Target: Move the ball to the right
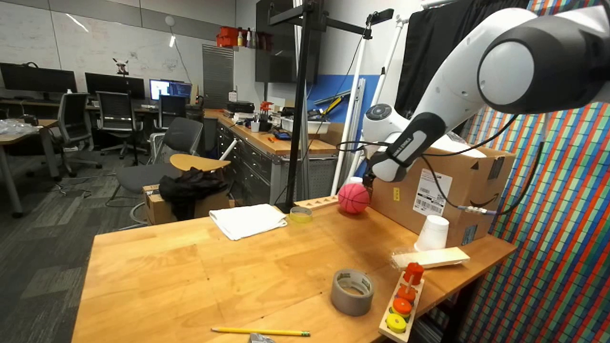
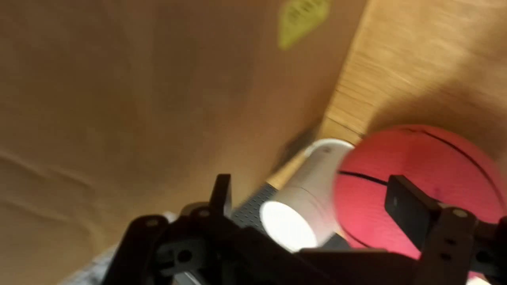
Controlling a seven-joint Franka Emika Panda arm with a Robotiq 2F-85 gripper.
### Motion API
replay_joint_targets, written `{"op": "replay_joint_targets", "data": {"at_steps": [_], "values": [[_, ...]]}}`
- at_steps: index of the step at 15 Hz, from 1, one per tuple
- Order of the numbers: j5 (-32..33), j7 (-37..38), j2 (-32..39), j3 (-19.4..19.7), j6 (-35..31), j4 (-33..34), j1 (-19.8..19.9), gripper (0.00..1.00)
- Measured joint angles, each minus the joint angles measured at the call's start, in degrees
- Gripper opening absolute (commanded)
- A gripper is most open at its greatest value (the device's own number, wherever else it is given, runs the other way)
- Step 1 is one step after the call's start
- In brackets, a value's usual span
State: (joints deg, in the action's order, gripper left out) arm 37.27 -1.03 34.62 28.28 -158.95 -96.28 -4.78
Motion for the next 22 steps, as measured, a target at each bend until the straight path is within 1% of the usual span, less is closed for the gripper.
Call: {"op": "replay_joint_targets", "data": {"at_steps": [2,4,5,6,7,9,11,12,14,17,19,22], "values": [[6.76,5.16,-3.79,4.74,1.12,-2.57,-2.38,1.00],[12.47,9.29,-7.69,8.76,3.68,-5.16,-7.16,1.00],[16.39,11.55,-10.07,9.17,6.06,-6.19,-9.04,1.00],[20.36,13.67,-12.82,8.07,8.75,-7.17,-10.13,1.00],[23.35,14.98,-15.63,5.98,11.26,-8.19,-10.58,1.00],[26.33,16.18,-21.26,-0.47,15.71,-10.56,-10.19,1.00],[25.94,16.37,-25.88,-8.24,18.20,-13.11,-8.93,1.00],[24.63,16.38,-27.52,-12.13,18.49,-14.32,-8.33,1.00],[20.27,16.29,-28.84,-18.84,18.54,-15.94,-7.80,1.00],[12.48,14.99,-27.42,-26.36,18.50,-16.51,-7.73,1.00],[7.23,12.73,-25.41,-29.44,18.51,-16.15,-7.70,1.00],[-1.26,7.80,-21.75,-31.57,18.96,-14.72,-7.43,1.00]]}}
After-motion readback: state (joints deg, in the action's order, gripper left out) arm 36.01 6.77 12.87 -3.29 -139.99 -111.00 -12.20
